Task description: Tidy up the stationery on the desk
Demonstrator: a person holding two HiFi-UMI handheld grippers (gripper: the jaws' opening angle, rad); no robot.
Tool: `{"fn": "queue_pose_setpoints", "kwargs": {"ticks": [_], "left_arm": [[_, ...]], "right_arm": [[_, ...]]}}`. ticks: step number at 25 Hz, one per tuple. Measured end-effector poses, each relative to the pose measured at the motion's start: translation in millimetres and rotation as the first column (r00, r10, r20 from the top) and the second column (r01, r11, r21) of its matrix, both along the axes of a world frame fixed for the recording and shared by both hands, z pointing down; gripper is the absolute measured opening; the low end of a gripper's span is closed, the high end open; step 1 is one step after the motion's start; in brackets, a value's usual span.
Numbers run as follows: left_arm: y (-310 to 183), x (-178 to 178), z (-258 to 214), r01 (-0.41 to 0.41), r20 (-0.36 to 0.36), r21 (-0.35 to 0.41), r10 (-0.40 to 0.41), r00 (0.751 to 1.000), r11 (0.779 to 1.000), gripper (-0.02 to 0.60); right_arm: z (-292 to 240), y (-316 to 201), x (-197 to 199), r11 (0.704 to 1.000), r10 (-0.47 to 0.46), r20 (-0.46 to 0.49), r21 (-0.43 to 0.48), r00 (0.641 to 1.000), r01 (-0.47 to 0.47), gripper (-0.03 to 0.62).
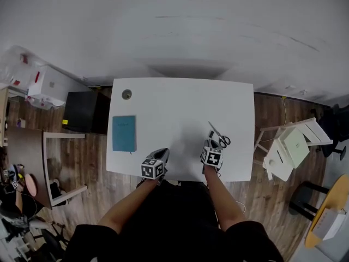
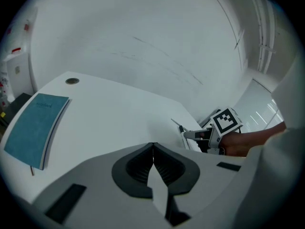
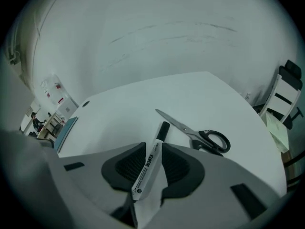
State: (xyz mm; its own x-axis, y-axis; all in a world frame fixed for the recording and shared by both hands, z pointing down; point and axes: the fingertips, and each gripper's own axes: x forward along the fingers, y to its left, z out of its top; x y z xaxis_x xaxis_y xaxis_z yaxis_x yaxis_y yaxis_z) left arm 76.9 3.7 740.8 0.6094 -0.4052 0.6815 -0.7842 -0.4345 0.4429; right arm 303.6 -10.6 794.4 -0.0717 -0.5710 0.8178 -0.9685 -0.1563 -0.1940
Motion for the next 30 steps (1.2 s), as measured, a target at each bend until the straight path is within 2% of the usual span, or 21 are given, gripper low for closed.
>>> {"fn": "queue_pose_setpoints", "kwargs": {"ticks": [6, 11, 18, 22, 30], "left_arm": [[-5.5, -15.6, 1.0, 0.051, 0.020, 0.000, -0.051, 0.998, 0.999, 0.014], [-9.1, -35.9, 1.7, 0.081, 0.009, -0.005, -0.081, 0.997, 0.997, 0.014], [-10.9, -69.0, 2.4, 0.106, -0.008, -0.018, -0.106, 0.994, 0.994, 0.014], [-14.8, -92.9, 3.3, 0.118, -0.007, -0.017, -0.118, 0.993, 0.993, 0.014], [-21.2, -148.4, 4.6, 0.138, -0.011, -0.017, -0.138, 0.990, 0.990, 0.014]], "right_arm": [[11.5, 1.9, -1.6, 0.999, 0.008, 0.025, -0.036, 1.000, -0.008, 0.110], [12.4, -1.1, -10.6, 0.999, 0.002, 0.039, -0.045, 0.999, 0.000, 0.083], [7.2, -3.4, -25.7, 0.997, 0.065, 0.044, -0.042, 0.997, -0.063, 0.081], [-1.1, -11.7, -55.0, 0.999, 0.028, 0.050, -0.026, 0.998, -0.026, 0.081], [-7.7, -23.8, -144.1, 0.999, -0.037, 0.085, -0.027, 0.996, 0.039, 0.081]]}}
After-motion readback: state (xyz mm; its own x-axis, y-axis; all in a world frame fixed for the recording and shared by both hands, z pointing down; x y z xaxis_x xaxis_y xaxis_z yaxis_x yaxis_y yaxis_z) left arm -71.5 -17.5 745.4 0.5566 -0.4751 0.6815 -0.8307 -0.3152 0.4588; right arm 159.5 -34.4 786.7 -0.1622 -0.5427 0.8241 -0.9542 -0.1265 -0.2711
